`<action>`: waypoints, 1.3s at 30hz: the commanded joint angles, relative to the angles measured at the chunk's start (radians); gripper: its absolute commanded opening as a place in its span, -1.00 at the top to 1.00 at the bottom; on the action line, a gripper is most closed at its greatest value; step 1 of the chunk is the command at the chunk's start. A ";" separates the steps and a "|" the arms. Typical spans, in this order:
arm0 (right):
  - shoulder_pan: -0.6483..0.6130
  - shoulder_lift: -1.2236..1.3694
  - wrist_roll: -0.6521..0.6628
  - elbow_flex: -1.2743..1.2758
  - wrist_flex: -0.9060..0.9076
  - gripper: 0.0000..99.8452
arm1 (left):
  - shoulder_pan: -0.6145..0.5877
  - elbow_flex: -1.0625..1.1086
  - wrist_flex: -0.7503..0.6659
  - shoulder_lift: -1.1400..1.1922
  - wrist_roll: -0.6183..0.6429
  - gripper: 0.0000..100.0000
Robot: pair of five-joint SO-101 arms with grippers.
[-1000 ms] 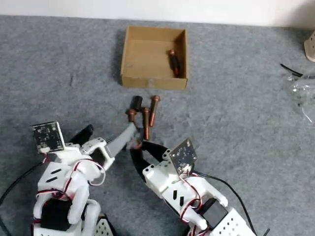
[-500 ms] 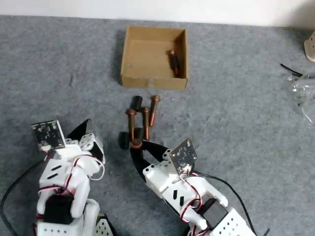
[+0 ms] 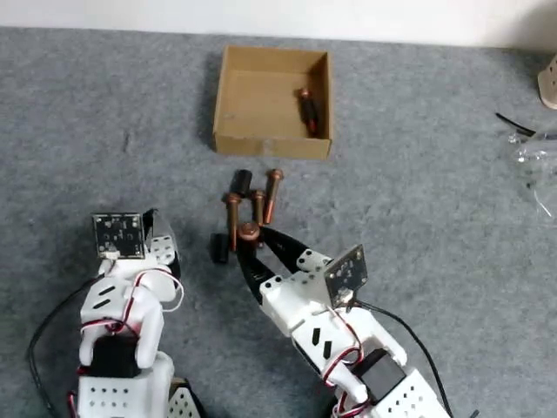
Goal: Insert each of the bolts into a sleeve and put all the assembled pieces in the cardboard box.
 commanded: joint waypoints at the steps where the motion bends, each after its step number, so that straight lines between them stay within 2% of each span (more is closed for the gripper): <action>1: 0.047 -0.019 0.008 0.142 -0.053 0.99 | -0.028 0.018 -0.081 -0.002 -0.071 0.99; 6: 0.159 -0.019 0.008 0.136 -0.053 0.99 | -0.031 0.016 -0.081 -0.004 -0.114 0.99; 9: 0.196 -0.019 0.008 0.130 -0.051 0.99 | -0.094 0.010 -0.083 -0.004 -0.110 0.99; 12: 0.216 -0.018 0.008 0.130 -0.051 0.99 | -0.163 -0.002 -0.084 -0.004 -0.106 0.99; 15: 0.219 -0.018 0.009 0.117 -0.051 0.99 | -0.170 -0.007 -0.081 -0.004 -0.083 0.99; 21: 0.220 0.027 0.092 0.013 -0.051 0.99 | -0.168 -0.010 -0.080 -0.004 -0.081 0.99; 27: 0.229 0.361 0.086 -0.179 -0.058 0.99 | -0.165 -0.007 -0.083 -0.004 -0.081 0.99; 39: 0.251 1.254 0.086 -0.935 -0.053 0.99 | -0.165 -0.004 -0.084 -0.004 -0.081 0.99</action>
